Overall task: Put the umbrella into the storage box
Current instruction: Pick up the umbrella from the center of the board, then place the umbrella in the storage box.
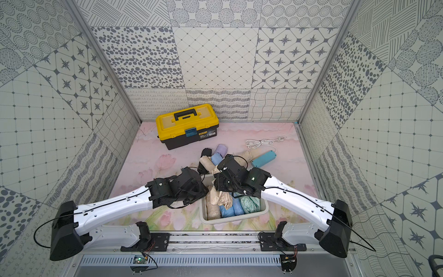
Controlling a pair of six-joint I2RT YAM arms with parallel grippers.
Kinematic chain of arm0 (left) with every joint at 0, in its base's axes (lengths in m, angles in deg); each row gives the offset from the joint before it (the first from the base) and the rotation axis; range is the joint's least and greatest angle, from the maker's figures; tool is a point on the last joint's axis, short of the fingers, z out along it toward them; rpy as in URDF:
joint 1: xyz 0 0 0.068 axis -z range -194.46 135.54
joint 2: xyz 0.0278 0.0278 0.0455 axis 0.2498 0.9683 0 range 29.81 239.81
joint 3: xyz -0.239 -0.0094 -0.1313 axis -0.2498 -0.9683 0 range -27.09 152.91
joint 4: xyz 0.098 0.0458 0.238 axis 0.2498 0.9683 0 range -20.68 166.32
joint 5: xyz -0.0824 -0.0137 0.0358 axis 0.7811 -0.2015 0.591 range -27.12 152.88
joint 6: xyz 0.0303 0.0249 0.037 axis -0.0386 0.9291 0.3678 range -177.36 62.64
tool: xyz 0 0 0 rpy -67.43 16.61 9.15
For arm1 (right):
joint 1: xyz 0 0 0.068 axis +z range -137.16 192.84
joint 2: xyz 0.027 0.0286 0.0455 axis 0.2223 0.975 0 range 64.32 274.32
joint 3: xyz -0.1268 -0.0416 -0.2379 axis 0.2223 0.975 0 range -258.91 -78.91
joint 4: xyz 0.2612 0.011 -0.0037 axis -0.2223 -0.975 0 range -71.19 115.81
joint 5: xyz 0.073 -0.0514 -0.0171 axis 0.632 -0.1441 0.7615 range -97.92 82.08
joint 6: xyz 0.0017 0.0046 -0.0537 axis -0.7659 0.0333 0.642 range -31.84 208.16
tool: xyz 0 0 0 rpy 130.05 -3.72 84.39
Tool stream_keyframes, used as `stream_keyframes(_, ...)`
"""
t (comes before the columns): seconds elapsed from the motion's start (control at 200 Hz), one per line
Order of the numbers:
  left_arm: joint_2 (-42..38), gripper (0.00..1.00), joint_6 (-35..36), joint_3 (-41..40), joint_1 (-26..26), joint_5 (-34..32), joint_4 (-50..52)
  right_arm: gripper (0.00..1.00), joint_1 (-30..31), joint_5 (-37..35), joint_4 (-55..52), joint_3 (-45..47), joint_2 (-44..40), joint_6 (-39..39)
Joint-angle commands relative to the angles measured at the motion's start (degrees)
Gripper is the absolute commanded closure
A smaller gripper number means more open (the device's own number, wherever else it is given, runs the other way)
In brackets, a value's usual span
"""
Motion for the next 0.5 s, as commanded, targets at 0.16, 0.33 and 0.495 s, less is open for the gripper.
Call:
stream_keyframes(0.16,-8.0,0.32,-7.6,-1.4,0.4,-11.4,1.7,0.78,3.1,-1.5,9.6,3.5,4.1,-4.1)
stream_keyframes(0.33,-11.0,0.3,-4.3,-1.0,-1.0,-13.7,4.7,0.78,4.7,-1.5,12.4,5.5,6.5,-5.8)
stream_keyframes(0.495,-12.5,0.29,-2.2,-1.6,-3.8,-11.0,5.1,0.77,5.9,-1.4,13.3,5.5,7.5,-6.0)
